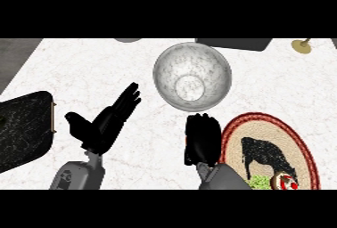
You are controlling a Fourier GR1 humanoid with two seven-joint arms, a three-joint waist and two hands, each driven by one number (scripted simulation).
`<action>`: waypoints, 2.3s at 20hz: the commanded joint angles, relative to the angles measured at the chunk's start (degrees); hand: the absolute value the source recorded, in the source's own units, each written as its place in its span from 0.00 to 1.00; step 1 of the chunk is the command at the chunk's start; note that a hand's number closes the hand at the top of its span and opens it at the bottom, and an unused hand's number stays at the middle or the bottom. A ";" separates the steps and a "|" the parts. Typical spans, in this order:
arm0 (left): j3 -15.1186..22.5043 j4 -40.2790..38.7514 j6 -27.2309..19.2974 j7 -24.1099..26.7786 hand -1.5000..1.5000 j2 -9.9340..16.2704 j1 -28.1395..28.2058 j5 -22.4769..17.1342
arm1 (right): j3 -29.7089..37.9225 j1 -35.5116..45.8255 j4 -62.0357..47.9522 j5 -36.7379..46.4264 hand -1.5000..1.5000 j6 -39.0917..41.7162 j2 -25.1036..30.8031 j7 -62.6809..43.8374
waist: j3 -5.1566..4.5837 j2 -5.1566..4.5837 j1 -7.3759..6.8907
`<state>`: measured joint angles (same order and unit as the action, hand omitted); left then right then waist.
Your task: Pick the tomato from the placemat and place it in the bowl
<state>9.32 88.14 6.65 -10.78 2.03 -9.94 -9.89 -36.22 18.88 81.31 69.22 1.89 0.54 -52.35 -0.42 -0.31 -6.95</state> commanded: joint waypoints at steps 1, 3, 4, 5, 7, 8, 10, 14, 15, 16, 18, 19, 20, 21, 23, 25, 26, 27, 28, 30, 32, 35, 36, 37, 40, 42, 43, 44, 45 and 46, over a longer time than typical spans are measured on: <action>0.05 -0.88 -0.20 0.15 0.50 -0.77 -0.55 -0.13 | -13.89 8.04 3.78 -6.42 1.00 5.65 -0.51 -10.49 | 0.31 0.27 0.98; -0.99 -0.72 -0.27 -0.70 0.50 0.31 0.25 -0.41 | -17.24 11.11 9.45 -9.66 1.00 6.90 -0.52 -16.07 | 0.29 0.69 1.36; -1.17 1.08 0.12 -0.72 0.50 0.64 0.61 -0.94 | -18.78 13.35 9.99 -11.23 1.00 5.95 -0.52 -18.98 | 0.31 0.68 1.61; -1.46 -1.27 -0.03 0.99 0.50 0.40 0.20 -0.26 | -18.13 17.23 12.08 -11.37 1.00 7.68 -0.52 -20.72 | 0.24 0.63 2.43; -1.03 -1.59 -0.69 0.60 0.50 -0.23 0.19 0.13 | -17.74 22.26 13.70 -10.99 1.00 7.40 -0.51 -23.67 | 0.21 0.82 2.77; -2.19 -1.45 -0.14 1.74 0.50 0.69 1.46 -0.46 | -19.24 22.93 15.92 -10.93 1.00 8.67 -0.51 -25.84 | 0.17 1.09 3.08; -0.94 -1.57 -0.65 1.83 0.50 -0.08 2.46 0.47 | -17.91 27.18 17.62 -12.22 1.00 10.37 -0.50 -28.09 | 0.18 1.15 3.80; -2.29 -2.26 -0.08 2.65 0.50 0.83 1.31 0.14 | -15.41 33.42 17.78 -14.28 1.00 12.62 -0.48 -31.17 | 0.17 1.13 4.85; -2.28 -1.01 -0.27 1.14 0.50 1.14 1.23 -0.04 | -11.96 36.51 15.89 -15.29 1.00 12.33 -0.48 -30.24 | 0.17 1.13 4.25; -3.60 -2.74 -0.51 1.34 0.50 1.08 -0.40 -0.60 | -12.40 37.21 16.32 -15.91 1.00 12.17 -0.48 -31.44 | 0.15 1.04 4.88; -2.90 -1.90 -1.17 0.38 0.50 0.47 -0.51 -0.26 | -10.83 40.28 14.64 -17.73 1.00 10.18 -0.47 -32.03 | 0.17 0.99 4.45; -1.94 -0.75 -1.02 0.90 0.50 0.30 1.41 0.17 | -9.12 41.50 14.10 -18.63 1.00 11.04 -0.47 -31.64 | 0.22 0.99 4.63; -1.37 -2.70 -1.81 2.95 0.50 -0.49 0.79 1.82 | -10.31 42.71 12.59 -17.95 1.00 8.56 -0.47 -32.14 | 0.20 0.81 4.76; -2.10 -1.06 -0.34 2.88 0.50 0.62 2.80 0.25 | -9.36 43.03 11.78 -18.61 1.00 8.36 -0.47 -32.17 | 0.22 0.86 4.48; -2.40 -1.76 -1.21 2.00 0.50 -0.15 0.04 0.26 | -4.22 47.54 6.76 -19.00 1.00 8.08 -0.47 -29.44 | 0.20 0.60 4.53; -2.71 -1.96 -0.98 1.43 0.50 0.61 1.08 0.28 | -3.19 49.76 5.06 -19.92 1.00 9.37 -0.48 -29.99 | 0.24 0.70 4.74; -2.88 -1.58 -0.66 0.87 0.50 1.03 0.20 0.12 | -4.80 50.88 4.64 -21.13 1.00 8.64 -0.48 -31.50 | 0.23 0.75 4.50; -2.50 -4.86 -3.57 3.03 0.50 -1.50 -1.40 2.24 | -1.00 50.89 2.25 -20.33 1.00 8.11 -0.48 -27.28 | 0.27 0.34 5.76; -2.15 -2.17 -1.06 2.06 0.50 0.73 1.43 1.37 | 0.22 50.28 2.05 -19.88 1.00 6.73 -0.48 -26.09 | 0.33 0.48 5.52; -3.25 -0.15 -1.62 0.08 0.50 0.59 0.11 0.00 | 1.79 49.76 -2.04 -19.65 1.00 3.72 -0.48 -22.98 | 0.35 0.33 5.41; -3.88 0.28 -2.24 -1.74 0.50 0.25 -1.52 -0.75 | 4.40 51.83 -7.64 -19.33 1.00 2.04 -0.49 -19.11 | 0.35 0.14 5.31; -2.27 0.52 -1.48 1.81 0.50 0.41 2.03 1.22 | 5.96 51.47 -13.78 -16.79 1.00 -1.53 -0.50 -14.24 | 0.36 0.10 5.46; -2.90 -1.10 -0.07 2.94 0.50 0.75 2.95 0.16 | 4.37 49.28 -14.95 -15.65 1.00 -4.87 -0.51 -12.87 | 0.35 0.02 5.53; -2.55 -0.37 -1.82 1.18 0.50 -0.07 1.69 0.90 | 10.03 53.85 -18.45 -16.14 1.00 -1.90 -0.51 -9.86 | 0.37 0.03 5.65; -2.25 3.78 -2.19 -1.12 0.50 0.88 2.16 1.24 | 9.51 53.69 -29.28 -14.08 1.00 -7.55 -0.51 -4.29 | 0.37 -0.16 4.69; -2.30 3.09 -0.02 -0.12 0.50 1.23 3.47 -0.17 | 10.10 52.99 -34.28 -12.19 1.00 -8.48 -0.30 -1.21 | 0.36 -0.22 4.96; -4.27 1.20 -0.56 -0.11 0.50 1.36 0.80 -0.65 | 11.45 51.61 -34.23 -12.59 1.00 -10.34 0.42 1.10 | 0.38 -0.15 5.66; -2.57 1.90 -1.92 -2.15 0.50 -0.31 -0.65 0.03 | 13.02 53.23 -38.44 -12.87 1.00 -11.76 0.54 2.79 | 0.38 -0.33 5.26; -3.55 3.26 -1.01 -0.56 0.50 0.99 2.29 -0.43 | 13.03 52.51 -39.88 -12.28 1.00 -11.84 1.09 3.92 | 0.38 -0.18 5.25; -3.40 2.47 0.37 -0.70 0.50 1.19 2.54 -1.41 | 12.60 52.88 -43.27 -12.16 1.00 -10.15 0.59 3.78 | 0.36 -0.35 4.90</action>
<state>6.28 90.23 5.82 -11.18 2.77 -8.11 -10.16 -25.10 71.42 47.20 56.02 -6.23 0.94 -51.88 -0.05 -0.50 -1.77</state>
